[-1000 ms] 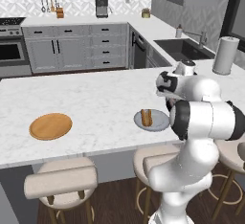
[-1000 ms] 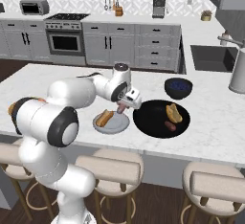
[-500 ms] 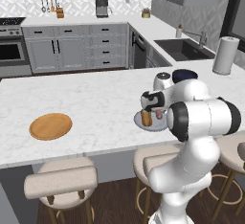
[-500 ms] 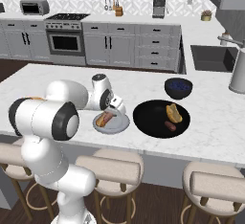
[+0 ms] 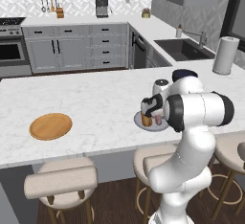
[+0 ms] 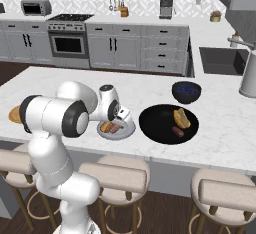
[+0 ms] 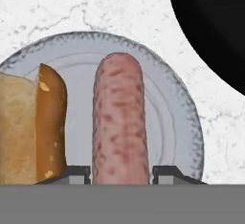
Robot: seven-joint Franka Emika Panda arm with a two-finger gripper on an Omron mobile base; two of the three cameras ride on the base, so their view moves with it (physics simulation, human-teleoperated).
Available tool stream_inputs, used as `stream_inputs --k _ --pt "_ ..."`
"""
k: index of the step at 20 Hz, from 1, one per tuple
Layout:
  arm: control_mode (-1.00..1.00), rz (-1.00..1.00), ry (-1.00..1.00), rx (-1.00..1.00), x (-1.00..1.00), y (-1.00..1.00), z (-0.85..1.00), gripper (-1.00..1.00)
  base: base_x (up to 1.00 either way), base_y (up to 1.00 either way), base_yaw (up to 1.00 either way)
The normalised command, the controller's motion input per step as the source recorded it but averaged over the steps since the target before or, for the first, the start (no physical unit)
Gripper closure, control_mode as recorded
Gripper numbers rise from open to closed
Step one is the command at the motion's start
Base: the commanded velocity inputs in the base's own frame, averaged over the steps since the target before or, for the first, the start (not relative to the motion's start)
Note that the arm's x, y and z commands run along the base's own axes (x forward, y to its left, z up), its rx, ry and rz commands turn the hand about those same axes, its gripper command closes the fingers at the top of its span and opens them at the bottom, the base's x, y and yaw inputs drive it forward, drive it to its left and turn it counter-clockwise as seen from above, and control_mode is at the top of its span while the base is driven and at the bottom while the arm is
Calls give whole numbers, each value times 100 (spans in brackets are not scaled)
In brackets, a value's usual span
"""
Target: Place one bun and one sausage from the bowl on each plate.
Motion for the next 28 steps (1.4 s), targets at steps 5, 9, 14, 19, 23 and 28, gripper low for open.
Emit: stream_inputs --k 5,9,14,19,23,28 --pt "-100 0 3 0 36 -16 -37 -100 0 0 0" --pt "-100 0 1 2 21 0 -5 -100 0 0 0" --pt "-100 0 0 5 -11 0 49 -100 0 0 0" --pt "-100 0 0 2 -54 0 99 -100 0 0 0" --pt "-100 0 0 0 -19 -6 100 -100 0 0 0" --pt "-100 0 3 -1 26 -80 83 -100 0 0 0"
